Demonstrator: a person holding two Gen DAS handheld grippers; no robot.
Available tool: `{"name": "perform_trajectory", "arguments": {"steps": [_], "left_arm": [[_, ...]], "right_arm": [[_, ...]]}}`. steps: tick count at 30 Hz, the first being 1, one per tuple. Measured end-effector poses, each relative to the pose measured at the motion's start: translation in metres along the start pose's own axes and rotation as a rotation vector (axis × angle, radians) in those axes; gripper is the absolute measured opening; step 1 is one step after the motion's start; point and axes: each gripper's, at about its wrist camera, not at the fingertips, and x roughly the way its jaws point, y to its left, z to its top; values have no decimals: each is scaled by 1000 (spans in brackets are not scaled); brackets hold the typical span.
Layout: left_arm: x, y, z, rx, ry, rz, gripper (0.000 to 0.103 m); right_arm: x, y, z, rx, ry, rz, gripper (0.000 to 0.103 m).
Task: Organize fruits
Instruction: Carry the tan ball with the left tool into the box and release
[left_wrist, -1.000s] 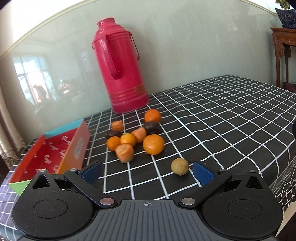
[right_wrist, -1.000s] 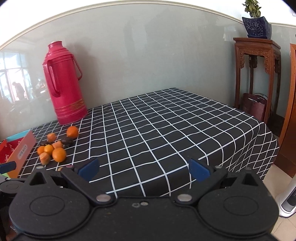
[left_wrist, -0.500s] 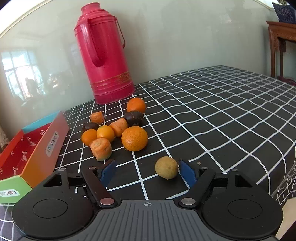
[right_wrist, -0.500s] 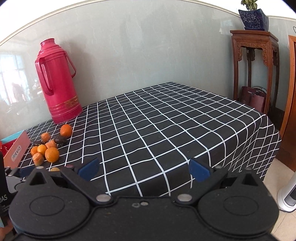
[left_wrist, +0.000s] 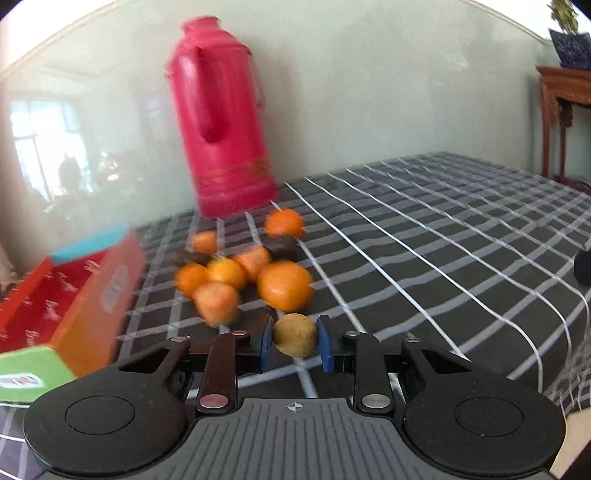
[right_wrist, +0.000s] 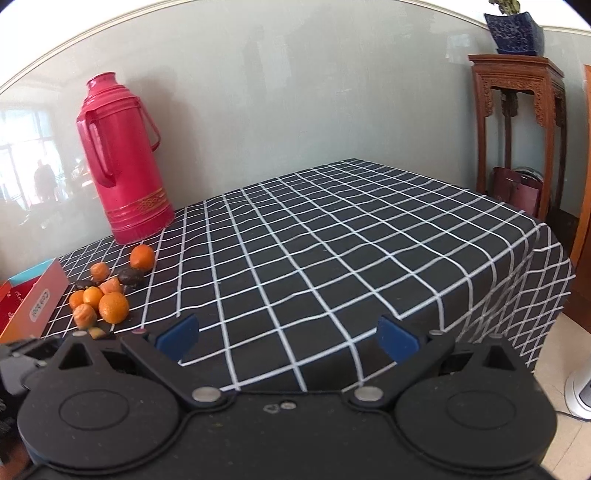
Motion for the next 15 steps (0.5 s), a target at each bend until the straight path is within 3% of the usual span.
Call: {"name": "perform_trajectory", "arguments": {"steps": [8,11,15], "left_arm": [[-16,87,18,-91,-60,242,26],[-6,130,16,-132,-25,363,26],[14,180,5,-222,70,464,26]], "right_arm": [[20,45,4,-63,19,111,97],[26,66,2,-99,35,158,97],[33,92,2,-149,42,199,97]]}}
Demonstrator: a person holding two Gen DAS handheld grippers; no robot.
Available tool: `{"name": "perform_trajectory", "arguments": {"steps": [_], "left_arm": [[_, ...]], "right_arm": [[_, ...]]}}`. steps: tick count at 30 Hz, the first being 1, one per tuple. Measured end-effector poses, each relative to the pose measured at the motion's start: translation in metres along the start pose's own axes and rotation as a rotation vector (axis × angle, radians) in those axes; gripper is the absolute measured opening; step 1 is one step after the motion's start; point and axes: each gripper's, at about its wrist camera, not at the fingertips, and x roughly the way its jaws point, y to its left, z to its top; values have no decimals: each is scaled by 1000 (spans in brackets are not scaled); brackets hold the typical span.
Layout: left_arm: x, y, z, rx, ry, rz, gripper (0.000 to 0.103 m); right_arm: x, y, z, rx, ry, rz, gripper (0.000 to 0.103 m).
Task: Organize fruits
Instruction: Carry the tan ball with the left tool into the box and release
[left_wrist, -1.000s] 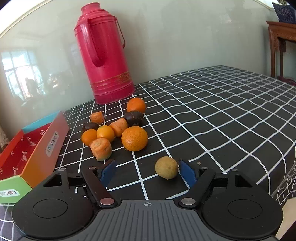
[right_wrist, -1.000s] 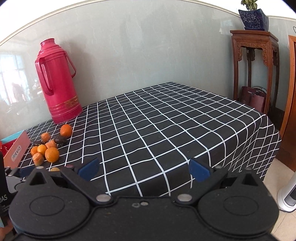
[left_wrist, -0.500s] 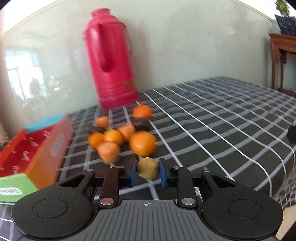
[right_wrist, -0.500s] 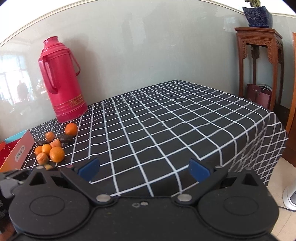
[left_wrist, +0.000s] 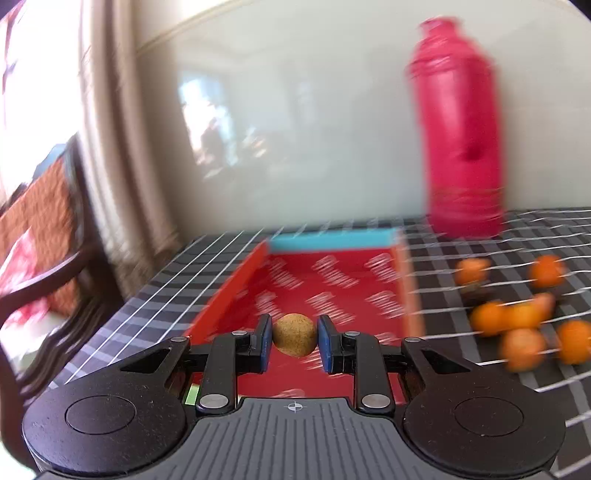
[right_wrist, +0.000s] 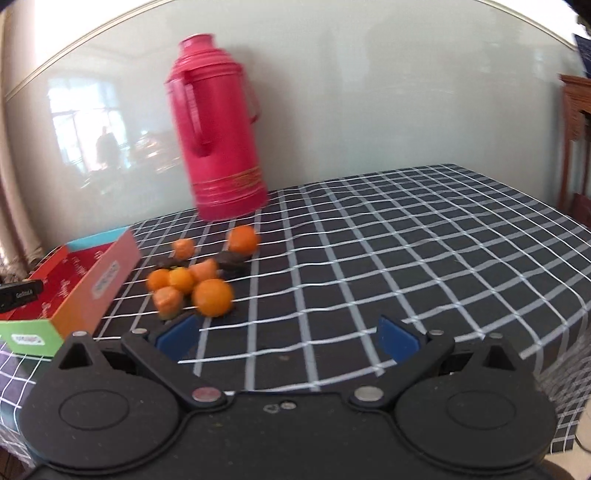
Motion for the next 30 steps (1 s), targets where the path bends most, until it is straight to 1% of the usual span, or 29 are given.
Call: {"name": "perform_trajectory", "arguments": {"steps": [2,4,6,8,9,10,11,12,13,17,20,21,24,26,28,29,30], "left_arm": [[16,11,-2,-24,46,38,26],[28,21,-5,-51,93,56,27],[31,26,-8,-65,105,83,27],[32,30,-7,-71,114,81,29],[33,29,-6,-80,116,73,32],[32,30,-6,-88,115,69,43],[32,31,-5,-93,110,75,61],[30,32,-4,-99,101,73,66],[25,30,-4,-112,98,64,74],[18,36,-6,-156,78,42,83],[9,41,-6,-184,44,32,90],[6,42,-6,-182,30,33,90],[-4,46,-7,-186,1,42,95],[-9,51,-7,-203,-6,49,101],[-15,57,-6,-218,-17,55,102],[-18,60,-6,-219,-26,64,102],[-20,63,-6,-218,-33,76,103]], "right_arm": [[8,10,3,-23,9,16,97],[17,19,7,-44,17,29,97],[26,27,12,-67,22,37,97],[36,34,16,-100,20,34,97],[41,37,18,-118,22,34,97],[46,40,19,-135,25,35,97],[51,43,20,-153,30,37,97],[57,46,21,-169,33,39,97],[61,48,21,-180,37,36,97],[76,43,17,-182,47,23,97],[84,36,16,-140,73,33,92],[86,34,17,-127,76,39,91],[89,33,17,-116,74,35,90],[91,33,17,-114,79,36,88],[93,32,17,-103,84,49,82],[94,31,17,-96,86,52,75],[96,31,18,-92,91,54,72]]}}
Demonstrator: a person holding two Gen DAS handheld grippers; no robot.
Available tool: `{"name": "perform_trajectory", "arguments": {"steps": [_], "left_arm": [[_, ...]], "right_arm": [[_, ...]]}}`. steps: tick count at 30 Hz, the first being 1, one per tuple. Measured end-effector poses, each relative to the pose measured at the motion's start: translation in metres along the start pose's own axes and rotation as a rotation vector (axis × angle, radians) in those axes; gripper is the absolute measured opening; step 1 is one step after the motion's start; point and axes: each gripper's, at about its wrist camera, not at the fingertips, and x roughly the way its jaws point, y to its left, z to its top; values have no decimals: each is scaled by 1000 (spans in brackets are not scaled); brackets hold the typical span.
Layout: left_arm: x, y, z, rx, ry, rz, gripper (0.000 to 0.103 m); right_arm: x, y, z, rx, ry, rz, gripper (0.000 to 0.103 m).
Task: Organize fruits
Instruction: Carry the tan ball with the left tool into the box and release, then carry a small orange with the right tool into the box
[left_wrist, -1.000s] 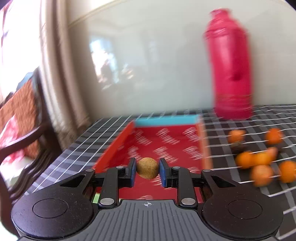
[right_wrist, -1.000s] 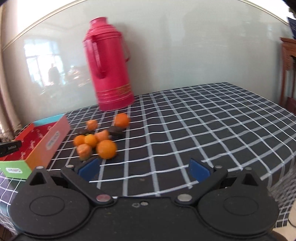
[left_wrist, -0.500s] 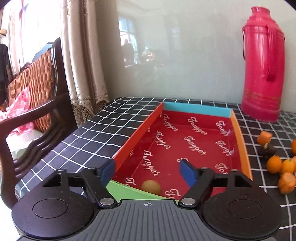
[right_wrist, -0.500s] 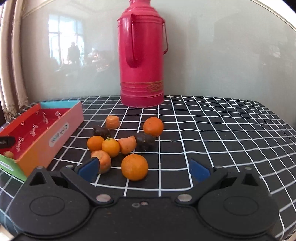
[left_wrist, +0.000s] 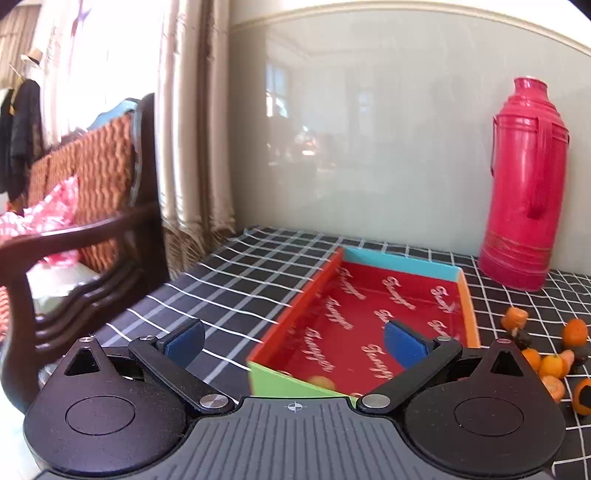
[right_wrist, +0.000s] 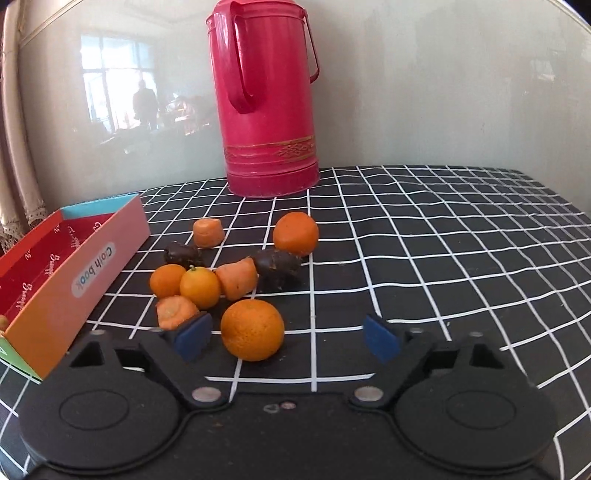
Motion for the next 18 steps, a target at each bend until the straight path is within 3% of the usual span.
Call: {"name": "perform_trajectory", "arguments": {"steps": [4,8,12,18], "left_arm": [[-8,13,-4,-11,-9,29,103],[-6,27,-8,-38,15,59,103],[0,44,-9,-92,40,92,103],[7,63,-12,-146,56,134,103]], "right_arm": [[5,2,0,9,4,28,61],[3,13,-2,-34,-8,57,31],[1,23,-3,-64,-22,38,30],[-9,24,2,1,-84,132,29]]}}
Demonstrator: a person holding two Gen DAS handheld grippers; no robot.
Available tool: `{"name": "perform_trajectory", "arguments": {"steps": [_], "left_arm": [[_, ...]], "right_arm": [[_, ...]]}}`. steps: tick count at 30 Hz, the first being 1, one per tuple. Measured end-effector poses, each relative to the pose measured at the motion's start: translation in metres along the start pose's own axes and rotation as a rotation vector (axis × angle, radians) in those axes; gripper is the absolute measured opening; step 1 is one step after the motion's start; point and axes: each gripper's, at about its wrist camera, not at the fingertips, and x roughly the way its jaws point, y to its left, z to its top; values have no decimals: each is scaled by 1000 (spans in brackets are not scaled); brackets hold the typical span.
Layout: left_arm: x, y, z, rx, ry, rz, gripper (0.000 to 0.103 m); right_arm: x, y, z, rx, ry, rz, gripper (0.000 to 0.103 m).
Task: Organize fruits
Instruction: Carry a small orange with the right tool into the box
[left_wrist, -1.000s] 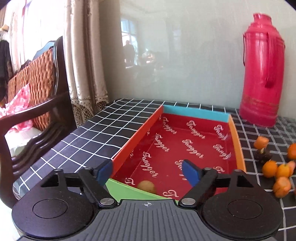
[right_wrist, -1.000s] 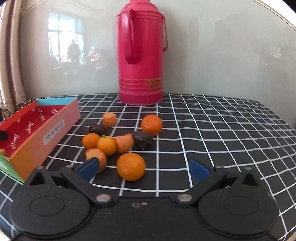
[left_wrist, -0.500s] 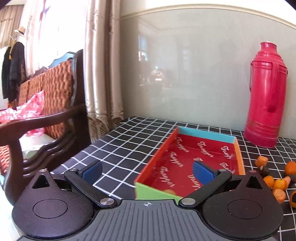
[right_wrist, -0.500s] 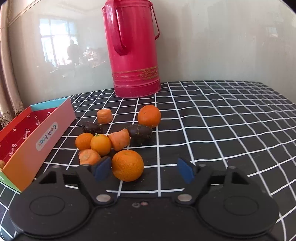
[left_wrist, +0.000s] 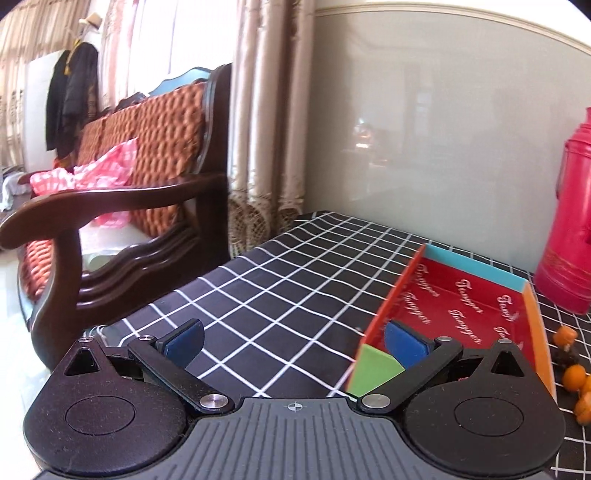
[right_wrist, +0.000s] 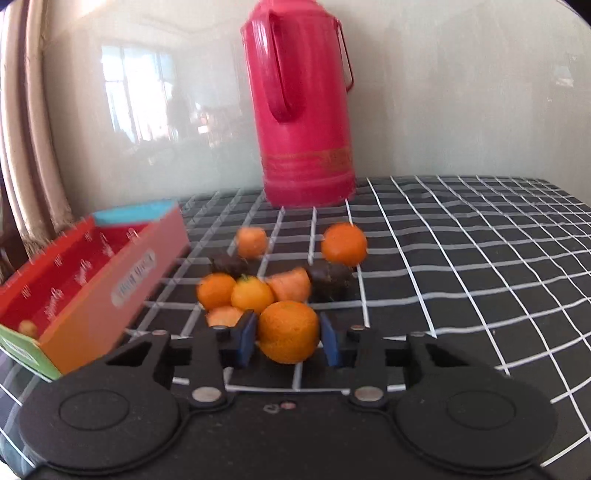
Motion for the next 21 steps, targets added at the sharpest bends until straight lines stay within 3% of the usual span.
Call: {"name": "perform_trajectory", "arguments": {"steps": [5,12,19,21], "left_arm": [[3,11,0,-30,0,34,103],[5,25,-2,-44,11,58,103],[7,34,-2,-50,13,80,103],[7,35,-2,-48,14,82,103]], "right_arm": [[-13,32,9,-42,-74,178,29],[1,103,17,-184,-48,381,29],[25,142,0,-256,48,397,30],[25,141,-2,-254,49,395,35]]}}
